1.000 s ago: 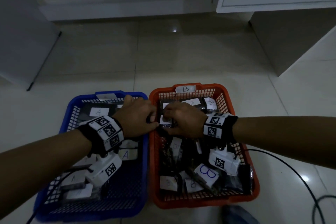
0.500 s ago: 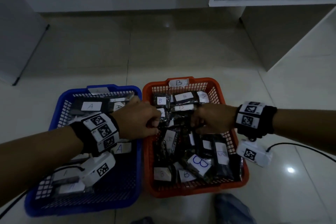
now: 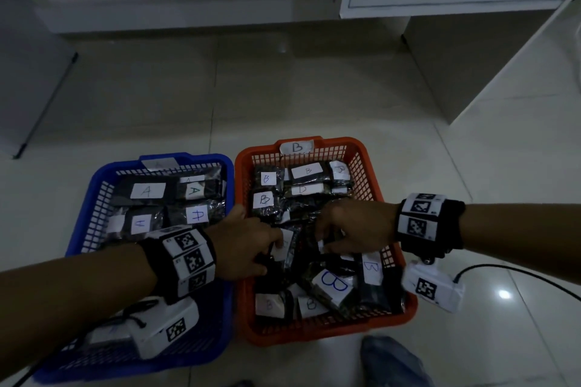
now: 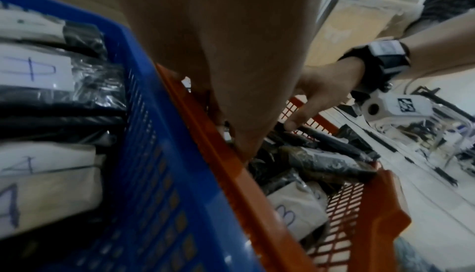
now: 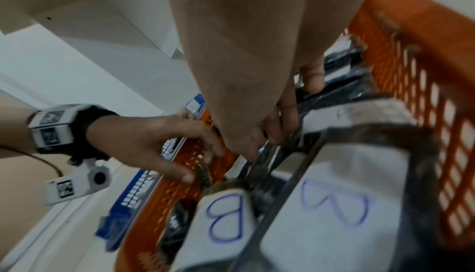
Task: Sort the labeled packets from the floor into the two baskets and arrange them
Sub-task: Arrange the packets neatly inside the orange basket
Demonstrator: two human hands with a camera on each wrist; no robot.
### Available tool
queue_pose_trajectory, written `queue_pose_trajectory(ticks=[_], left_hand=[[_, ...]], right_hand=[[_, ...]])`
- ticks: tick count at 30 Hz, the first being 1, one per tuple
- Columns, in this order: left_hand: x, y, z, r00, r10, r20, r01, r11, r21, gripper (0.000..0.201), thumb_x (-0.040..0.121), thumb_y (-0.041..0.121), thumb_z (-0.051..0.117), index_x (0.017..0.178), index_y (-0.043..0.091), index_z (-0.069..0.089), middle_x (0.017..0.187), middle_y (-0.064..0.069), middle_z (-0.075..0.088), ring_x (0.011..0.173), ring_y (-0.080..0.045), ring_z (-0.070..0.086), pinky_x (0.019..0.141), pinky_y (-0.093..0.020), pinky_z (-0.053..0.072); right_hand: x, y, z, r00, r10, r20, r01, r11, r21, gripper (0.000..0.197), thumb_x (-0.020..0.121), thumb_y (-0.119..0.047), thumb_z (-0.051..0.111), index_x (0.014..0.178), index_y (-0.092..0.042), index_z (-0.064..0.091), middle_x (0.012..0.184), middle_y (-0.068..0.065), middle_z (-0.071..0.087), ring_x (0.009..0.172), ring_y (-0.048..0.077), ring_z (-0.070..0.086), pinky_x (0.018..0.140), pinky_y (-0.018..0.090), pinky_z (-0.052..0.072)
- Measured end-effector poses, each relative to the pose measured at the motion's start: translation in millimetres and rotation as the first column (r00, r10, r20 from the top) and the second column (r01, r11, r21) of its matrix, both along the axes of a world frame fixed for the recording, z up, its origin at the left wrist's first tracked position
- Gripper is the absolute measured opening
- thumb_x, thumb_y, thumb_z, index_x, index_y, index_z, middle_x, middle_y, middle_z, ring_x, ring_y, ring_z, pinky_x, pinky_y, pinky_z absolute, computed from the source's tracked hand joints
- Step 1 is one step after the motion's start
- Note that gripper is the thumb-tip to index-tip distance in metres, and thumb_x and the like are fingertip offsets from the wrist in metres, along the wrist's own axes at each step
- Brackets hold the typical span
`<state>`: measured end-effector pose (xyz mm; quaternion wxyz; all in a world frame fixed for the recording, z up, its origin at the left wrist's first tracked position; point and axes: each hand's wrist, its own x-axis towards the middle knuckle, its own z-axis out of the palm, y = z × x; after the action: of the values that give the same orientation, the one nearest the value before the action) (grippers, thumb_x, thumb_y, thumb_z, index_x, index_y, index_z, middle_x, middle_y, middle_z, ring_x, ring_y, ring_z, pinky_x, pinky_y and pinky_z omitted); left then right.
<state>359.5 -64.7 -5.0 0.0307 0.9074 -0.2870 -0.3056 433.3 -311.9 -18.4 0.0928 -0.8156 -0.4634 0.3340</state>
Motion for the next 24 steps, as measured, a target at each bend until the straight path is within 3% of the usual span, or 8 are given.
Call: queue_pose_trajectory(ticks=[3, 7, 9, 12, 15, 19, 21, 24], left_hand=[[3, 1, 3, 0.998, 0.008, -0.059, -0.009, 1.0, -0.015, 0.028, 0.095, 0.049, 0.055, 0.117, 0.032, 0.061, 0.111, 0.014, 0.059, 0.105, -0.01, 0.048, 0.083, -0.032, 0.014], [17, 3, 15, 0.984, 0.177, 0.003, -0.173, 0.966, -0.191, 0.023, 0.097, 0.05, 0.051, 0.109, 0.034, 0.064, 0.097, 0.017, 0.062, 0.093, 0.0, 0.055, 0.106, -0.039, 0.026], [29, 4, 20, 0.926, 0.371, -0.066, -0.371, 0.87, -0.325, 0.017, 0.096, 0.045, 0.055, 0.106, 0.034, 0.064, 0.092, 0.015, 0.064, 0.088, 0.0, 0.058, 0.103, -0.044, 0.039], [41, 1, 23, 0.78, 0.561, -0.277, -0.619, 0.628, -0.471, 0.012, 0.092, 0.035, 0.066, 0.102, 0.029, 0.065, 0.092, 0.005, 0.07, 0.087, -0.011, 0.068, 0.09, -0.043, 0.056], [48, -3, 20, 0.725, 0.601, -0.337, -0.681, 0.55, -0.484, 0.013, 0.091, 0.034, 0.069, 0.102, 0.027, 0.067, 0.093, 0.0, 0.073, 0.089, -0.015, 0.07, 0.089, -0.042, 0.057], [51, -3, 16, 0.746, 0.602, -0.286, -0.657, 0.59, -0.47, 0.02, 0.092, 0.033, 0.068, 0.11, 0.027, 0.064, 0.095, 0.008, 0.071, 0.088, -0.008, 0.068, 0.082, -0.03, 0.058], [52, 2, 14, 0.805, 0.577, -0.14, -0.572, 0.691, -0.441, 0.02, 0.091, 0.033, 0.068, 0.11, 0.032, 0.062, 0.102, 0.016, 0.065, 0.091, -0.003, 0.064, 0.084, -0.027, 0.053], [53, 13, 13, 0.894, 0.403, 0.195, -0.355, 0.903, -0.243, 0.017, 0.09, 0.043, 0.064, 0.106, 0.04, 0.061, 0.11, 0.019, 0.057, 0.102, -0.004, 0.054, 0.097, -0.038, 0.035]], right_hand=[[-8, 1, -1, 0.999, 0.0, -0.035, 0.001, 0.999, 0.034, 0.025, 0.096, -0.035, 0.062, 0.116, -0.02, 0.068, 0.11, -0.003, 0.07, 0.091, 0.011, 0.065, 0.079, 0.032, 0.056], [-10, 1, 6, 0.978, -0.149, -0.143, 0.176, 0.964, 0.198, 0.024, 0.091, -0.03, 0.07, 0.112, -0.022, 0.059, 0.108, -0.006, 0.063, 0.089, 0.007, 0.06, 0.073, 0.024, 0.052], [-9, 2, 10, 0.948, -0.238, -0.213, 0.297, 0.901, 0.315, 0.036, 0.084, -0.033, 0.078, 0.111, -0.026, 0.055, 0.108, -0.01, 0.059, 0.093, 0.006, 0.06, 0.076, 0.023, 0.054], [-7, 6, 11, 0.926, -0.342, -0.162, 0.378, 0.817, 0.435, 0.042, 0.076, -0.036, 0.085, 0.107, -0.028, 0.057, 0.109, -0.011, 0.056, 0.097, 0.005, 0.057, 0.082, 0.024, 0.053], [-2, 11, 9, 0.9, -0.426, -0.09, 0.415, 0.776, 0.475, 0.031, 0.08, -0.025, 0.083, 0.102, -0.023, 0.062, 0.106, -0.009, 0.057, 0.094, 0.006, 0.057, 0.083, 0.029, 0.055], [11, 9, 0, 0.882, -0.453, -0.129, 0.459, 0.764, 0.454, 0.024, 0.082, -0.016, 0.079, 0.103, -0.018, 0.067, 0.099, -0.009, 0.064, 0.086, 0.004, 0.065, 0.078, 0.028, 0.06], [17, 6, -4, 0.876, -0.461, -0.141, 0.473, 0.766, 0.436, 0.021, 0.085, -0.016, 0.075, 0.105, -0.016, 0.068, 0.095, -0.008, 0.068, 0.084, 0.002, 0.067, 0.077, 0.025, 0.059], [27, 4, -8, 0.868, -0.481, -0.125, 0.492, 0.795, 0.355, 0.016, 0.097, -0.021, 0.061, 0.108, -0.013, 0.068, 0.095, -0.004, 0.07, 0.083, 0.006, 0.067, 0.075, 0.024, 0.055]])
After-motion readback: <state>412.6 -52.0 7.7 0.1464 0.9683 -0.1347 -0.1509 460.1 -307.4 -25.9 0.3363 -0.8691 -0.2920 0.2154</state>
